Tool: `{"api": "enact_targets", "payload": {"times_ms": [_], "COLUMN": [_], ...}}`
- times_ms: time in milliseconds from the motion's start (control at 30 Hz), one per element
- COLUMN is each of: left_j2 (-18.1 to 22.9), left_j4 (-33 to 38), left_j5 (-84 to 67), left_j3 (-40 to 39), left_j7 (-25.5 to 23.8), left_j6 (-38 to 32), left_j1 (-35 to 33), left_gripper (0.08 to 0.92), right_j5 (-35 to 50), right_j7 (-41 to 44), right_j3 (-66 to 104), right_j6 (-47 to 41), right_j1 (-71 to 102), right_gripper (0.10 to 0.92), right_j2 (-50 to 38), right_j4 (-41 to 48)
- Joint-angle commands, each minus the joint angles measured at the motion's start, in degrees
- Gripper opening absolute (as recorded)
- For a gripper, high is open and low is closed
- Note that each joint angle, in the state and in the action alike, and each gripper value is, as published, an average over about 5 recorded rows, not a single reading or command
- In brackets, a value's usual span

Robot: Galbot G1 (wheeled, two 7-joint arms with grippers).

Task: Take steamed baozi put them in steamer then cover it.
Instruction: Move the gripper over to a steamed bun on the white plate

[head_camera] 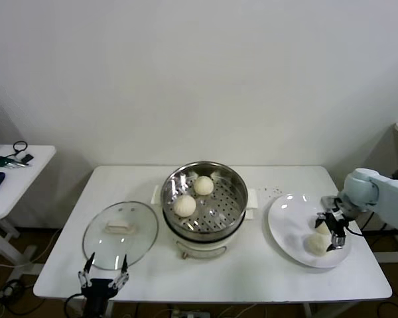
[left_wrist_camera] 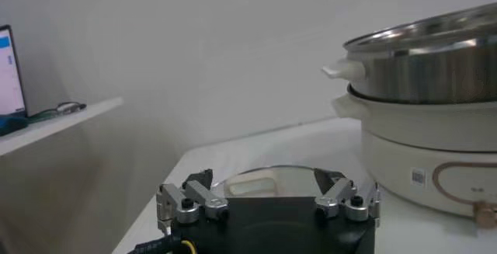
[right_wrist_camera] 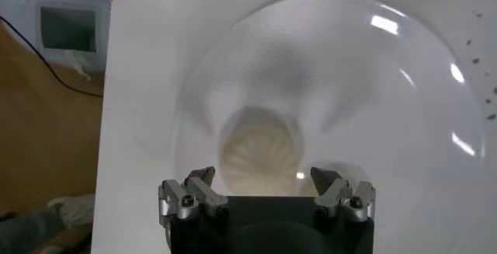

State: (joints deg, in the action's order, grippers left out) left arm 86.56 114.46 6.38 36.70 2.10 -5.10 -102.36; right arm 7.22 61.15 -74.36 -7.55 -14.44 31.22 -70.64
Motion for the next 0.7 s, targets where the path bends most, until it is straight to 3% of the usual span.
{"api": "enact_targets", "payload": {"times_ms": [33, 433, 700], "left_j2": [-0.1, 0.4, 0.3], "left_j4": [-0.2, -0.4, -0.4], "left_j5": [0.0, 0.3, 0.2], "left_j3": [0.0, -0.7, -0.6], "left_j7": [0.0, 0.0, 0.0], "left_j6": [0.1, 0.2, 0.3], "left_j1": [0.3, 0.8, 0.9], "left_gripper": [0.823, 0.823, 0.823], "right_j5": [-2.1, -2.1, -2.1], "right_j7": [-0.2, 1.0, 2.1], "right_j3": [3.2, 2.7, 1.7], "right_j6": [0.3, 1.1, 1.2], "right_j1": [4.8, 4.2, 3.3], "right_gripper": [0.823, 0.813, 0.725], "right_j2": [1.9, 4.9, 5.0], "right_j4": [2.7, 5.7, 5.6]}}
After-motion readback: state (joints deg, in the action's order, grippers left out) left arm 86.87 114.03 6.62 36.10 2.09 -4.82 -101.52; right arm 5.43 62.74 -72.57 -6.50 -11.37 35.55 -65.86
